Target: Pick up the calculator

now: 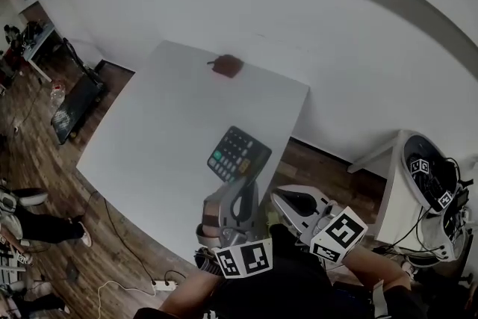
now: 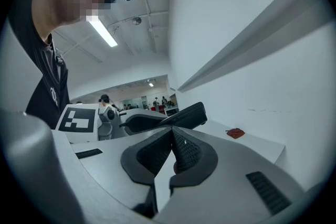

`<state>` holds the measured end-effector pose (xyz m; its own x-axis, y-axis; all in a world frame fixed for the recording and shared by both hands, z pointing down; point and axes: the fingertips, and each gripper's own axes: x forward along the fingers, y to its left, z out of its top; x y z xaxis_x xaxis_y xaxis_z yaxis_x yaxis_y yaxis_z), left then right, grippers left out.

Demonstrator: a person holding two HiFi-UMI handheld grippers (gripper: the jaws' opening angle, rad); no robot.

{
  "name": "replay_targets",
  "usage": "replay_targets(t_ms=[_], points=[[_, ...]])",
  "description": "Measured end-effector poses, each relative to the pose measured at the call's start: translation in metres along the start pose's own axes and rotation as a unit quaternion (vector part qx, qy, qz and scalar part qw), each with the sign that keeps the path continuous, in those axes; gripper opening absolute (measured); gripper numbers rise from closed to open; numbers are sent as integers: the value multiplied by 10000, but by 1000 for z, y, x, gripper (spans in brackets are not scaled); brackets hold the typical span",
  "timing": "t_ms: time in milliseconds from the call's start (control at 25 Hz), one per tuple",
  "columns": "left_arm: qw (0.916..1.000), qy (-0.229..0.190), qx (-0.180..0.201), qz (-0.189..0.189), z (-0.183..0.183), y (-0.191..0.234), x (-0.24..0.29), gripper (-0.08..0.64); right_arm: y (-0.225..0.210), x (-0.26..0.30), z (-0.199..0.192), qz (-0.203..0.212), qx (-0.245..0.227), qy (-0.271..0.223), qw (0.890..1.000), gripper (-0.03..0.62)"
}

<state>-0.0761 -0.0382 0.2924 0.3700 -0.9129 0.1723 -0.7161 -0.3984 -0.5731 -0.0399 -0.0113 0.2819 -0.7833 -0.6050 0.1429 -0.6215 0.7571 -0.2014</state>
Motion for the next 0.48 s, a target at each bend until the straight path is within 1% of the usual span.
replay_targets(t_ms=[80, 280, 480], points=[[9999, -112, -48, 1, 5, 2, -10, 48, 9, -2, 2, -44, -109, -9, 9999, 14], [9996, -261, -84, -17, 22, 4, -18, 48, 11, -10, 11, -122, -124, -81, 9998, 14], [9992, -314, -239, 32, 17, 7, -32, 48, 25, -10, 11, -135, -274, -80, 9995, 14]])
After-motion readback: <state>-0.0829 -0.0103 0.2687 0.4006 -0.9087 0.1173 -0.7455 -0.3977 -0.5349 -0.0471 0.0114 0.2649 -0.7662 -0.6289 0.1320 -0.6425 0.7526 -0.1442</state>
